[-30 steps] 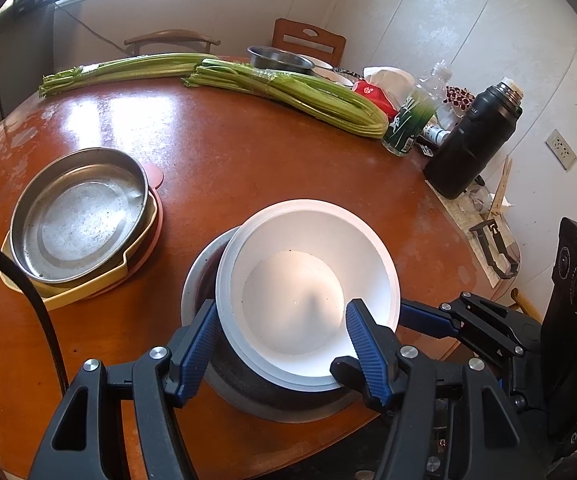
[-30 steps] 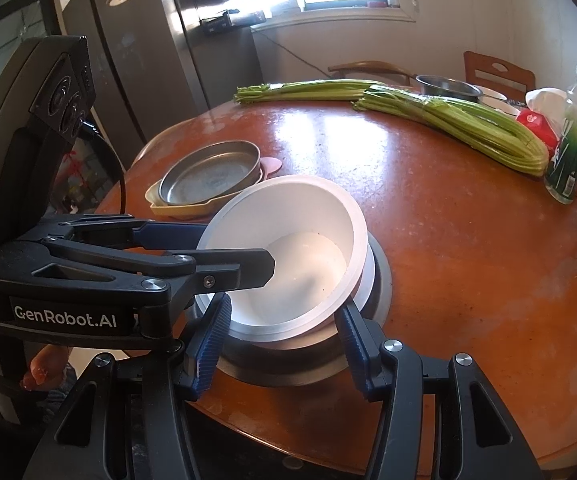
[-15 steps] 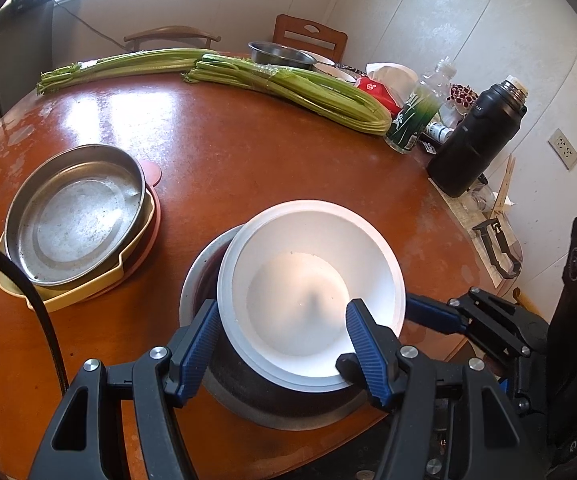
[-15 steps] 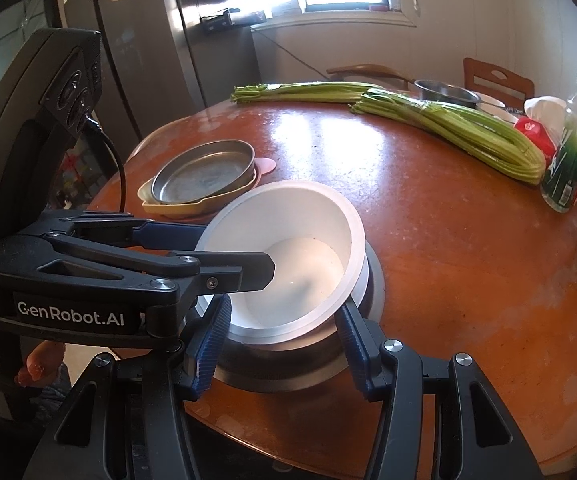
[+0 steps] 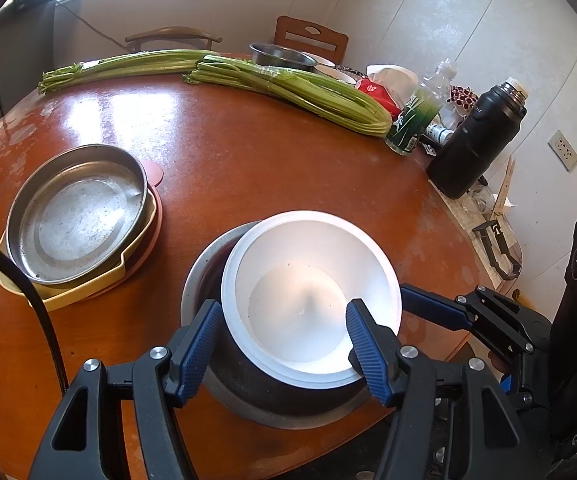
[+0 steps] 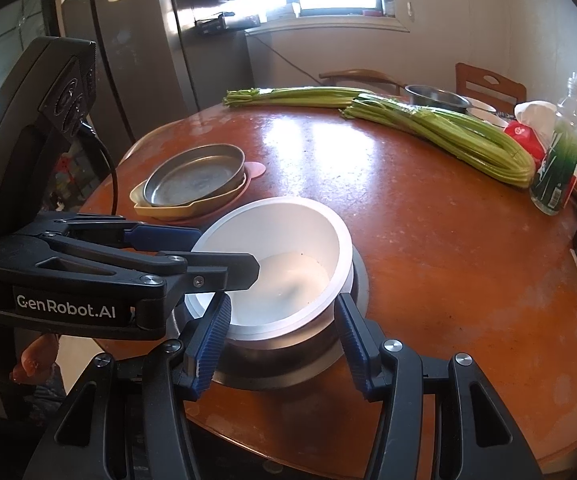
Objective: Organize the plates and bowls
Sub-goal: 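Lower the cup into the white bowl in the steel bowl, open left tool, then grasp the rim of the steel bowl with the left tool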
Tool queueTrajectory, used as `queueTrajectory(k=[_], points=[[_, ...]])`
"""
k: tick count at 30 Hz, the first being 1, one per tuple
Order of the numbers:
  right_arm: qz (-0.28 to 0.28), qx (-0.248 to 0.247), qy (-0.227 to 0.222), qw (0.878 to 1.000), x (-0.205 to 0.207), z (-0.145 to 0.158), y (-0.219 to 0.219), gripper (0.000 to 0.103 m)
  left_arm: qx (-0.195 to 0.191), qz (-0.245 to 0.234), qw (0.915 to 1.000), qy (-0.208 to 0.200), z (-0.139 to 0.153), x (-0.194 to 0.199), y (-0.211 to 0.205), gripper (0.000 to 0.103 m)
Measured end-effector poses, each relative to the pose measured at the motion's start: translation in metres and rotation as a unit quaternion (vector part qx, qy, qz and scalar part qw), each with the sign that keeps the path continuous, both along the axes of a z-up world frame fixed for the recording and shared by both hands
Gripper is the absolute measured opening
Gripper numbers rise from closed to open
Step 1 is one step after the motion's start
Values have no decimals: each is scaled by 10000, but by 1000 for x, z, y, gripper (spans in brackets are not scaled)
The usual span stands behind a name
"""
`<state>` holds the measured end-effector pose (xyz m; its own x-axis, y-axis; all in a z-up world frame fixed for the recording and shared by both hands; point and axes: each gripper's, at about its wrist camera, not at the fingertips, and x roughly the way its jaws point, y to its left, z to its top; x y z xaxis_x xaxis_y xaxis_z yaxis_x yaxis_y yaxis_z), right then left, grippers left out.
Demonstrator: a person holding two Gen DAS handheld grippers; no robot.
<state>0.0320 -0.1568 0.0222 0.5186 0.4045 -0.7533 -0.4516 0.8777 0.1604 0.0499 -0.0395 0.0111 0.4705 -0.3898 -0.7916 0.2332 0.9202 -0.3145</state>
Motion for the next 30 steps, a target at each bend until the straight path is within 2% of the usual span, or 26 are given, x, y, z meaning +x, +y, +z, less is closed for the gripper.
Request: queueTrajectory(k=[21, 30], points=[[-123, 97, -120, 9998, 0, 6, -8, 56, -83, 263, 9994, -185, 10, -6, 26, 64], [-215, 143, 16, 9997, 7, 1, -10, 56, -53, 375, 9992, -136, 4, -4, 32, 65]])
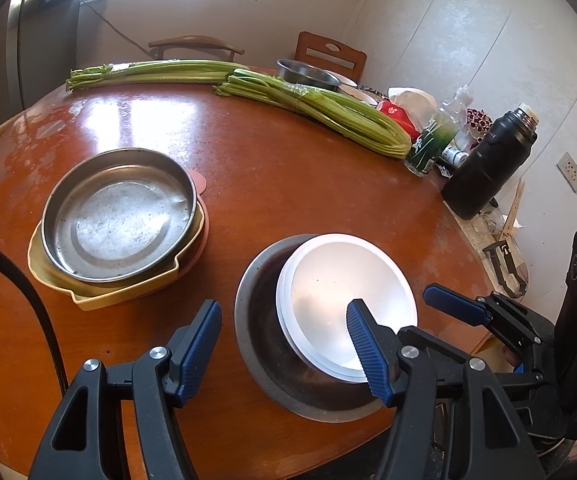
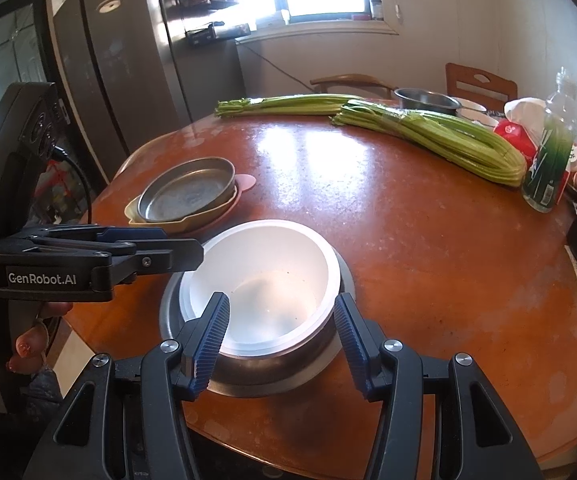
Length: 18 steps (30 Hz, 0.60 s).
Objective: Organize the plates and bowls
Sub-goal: 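Grasp the rim of the steel bowl with the left tool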
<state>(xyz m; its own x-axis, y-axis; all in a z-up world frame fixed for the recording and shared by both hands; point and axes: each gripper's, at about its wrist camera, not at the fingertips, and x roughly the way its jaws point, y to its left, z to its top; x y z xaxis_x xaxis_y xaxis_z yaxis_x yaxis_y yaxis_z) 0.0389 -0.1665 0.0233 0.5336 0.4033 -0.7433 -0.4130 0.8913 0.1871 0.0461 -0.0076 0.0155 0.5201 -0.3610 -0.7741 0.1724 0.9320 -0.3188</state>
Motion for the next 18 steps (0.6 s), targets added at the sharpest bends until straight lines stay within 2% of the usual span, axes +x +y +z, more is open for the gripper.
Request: queueTrajectory(k=[18], points=[[-368, 352, 514, 9974, 21, -18, -17, 56, -235, 12, 9994, 251, -17, 15, -4, 65]])
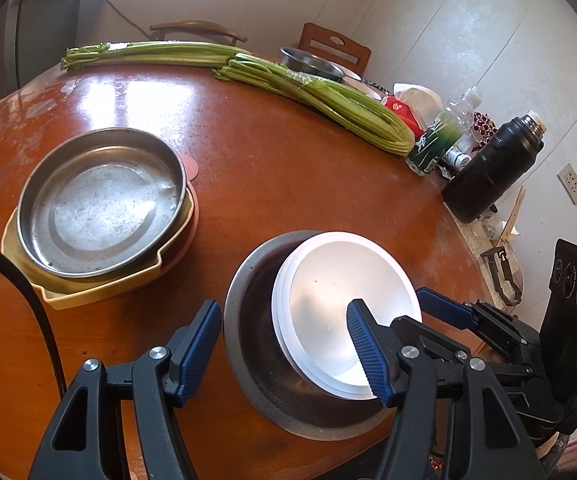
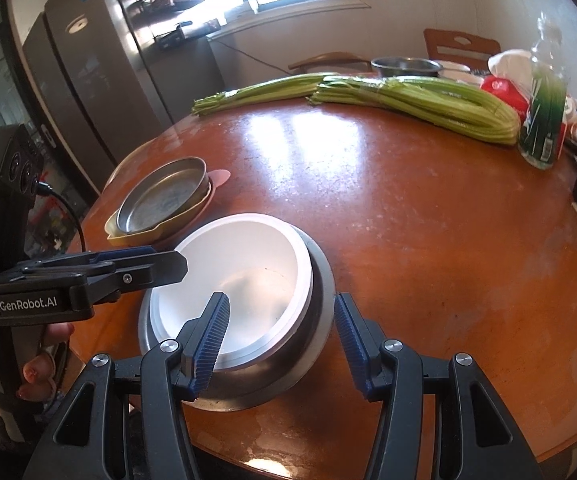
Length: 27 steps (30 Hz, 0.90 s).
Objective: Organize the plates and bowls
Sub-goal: 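Grasp the rim of the steel bowl with the left tool, then lift the filled steel bowl with the left tool toward the silver tray stack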
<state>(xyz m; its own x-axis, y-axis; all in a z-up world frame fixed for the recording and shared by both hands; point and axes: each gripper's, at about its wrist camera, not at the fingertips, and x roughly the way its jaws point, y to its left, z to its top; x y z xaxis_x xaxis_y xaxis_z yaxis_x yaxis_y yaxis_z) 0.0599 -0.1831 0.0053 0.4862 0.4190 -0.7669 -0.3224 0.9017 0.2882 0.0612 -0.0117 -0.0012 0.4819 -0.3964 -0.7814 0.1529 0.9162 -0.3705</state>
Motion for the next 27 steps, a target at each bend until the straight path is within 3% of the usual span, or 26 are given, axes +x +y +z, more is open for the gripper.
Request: queueTrajectory(k=[27], points=[[141, 386, 667, 9969, -1, -24, 0, 61, 13, -214, 9990, 396, -28, 10, -13, 65]])
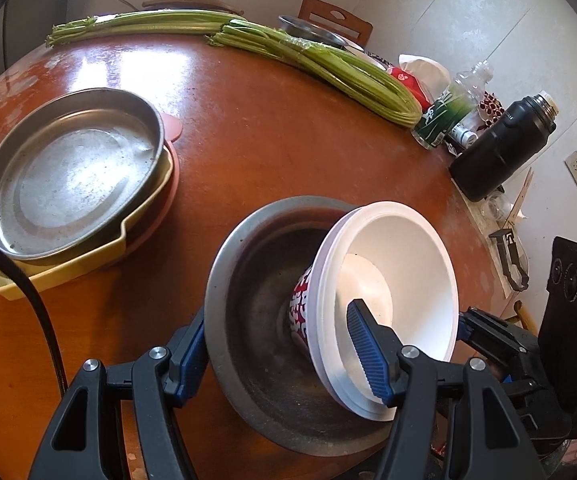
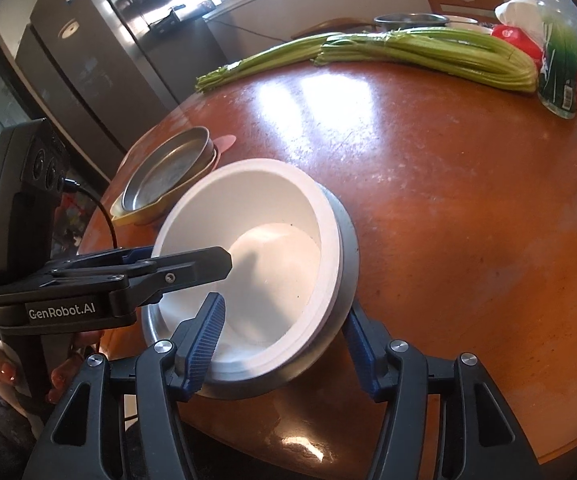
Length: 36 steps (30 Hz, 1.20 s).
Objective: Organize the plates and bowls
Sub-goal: 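Lift the filled steel bowl with the left tool toward the silver tray stack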
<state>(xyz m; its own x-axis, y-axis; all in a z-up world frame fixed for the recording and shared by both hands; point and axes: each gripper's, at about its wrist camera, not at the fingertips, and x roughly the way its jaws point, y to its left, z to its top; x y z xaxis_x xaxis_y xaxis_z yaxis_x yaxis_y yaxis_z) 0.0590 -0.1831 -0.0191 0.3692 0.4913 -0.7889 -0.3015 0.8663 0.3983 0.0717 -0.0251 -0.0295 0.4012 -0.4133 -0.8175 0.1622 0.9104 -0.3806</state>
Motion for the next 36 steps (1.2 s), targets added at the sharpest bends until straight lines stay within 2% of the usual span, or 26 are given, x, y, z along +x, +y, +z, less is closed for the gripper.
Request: queueTrajectory(k=[14, 36], points=[[34, 162, 237, 9996, 4, -12, -1, 61, -137, -73, 9998, 146, -8, 6, -3, 65], [-22, 38, 54, 10000, 1, -6, 1, 63, -223, -168, 9996, 17, -1, 1, -8, 65]])
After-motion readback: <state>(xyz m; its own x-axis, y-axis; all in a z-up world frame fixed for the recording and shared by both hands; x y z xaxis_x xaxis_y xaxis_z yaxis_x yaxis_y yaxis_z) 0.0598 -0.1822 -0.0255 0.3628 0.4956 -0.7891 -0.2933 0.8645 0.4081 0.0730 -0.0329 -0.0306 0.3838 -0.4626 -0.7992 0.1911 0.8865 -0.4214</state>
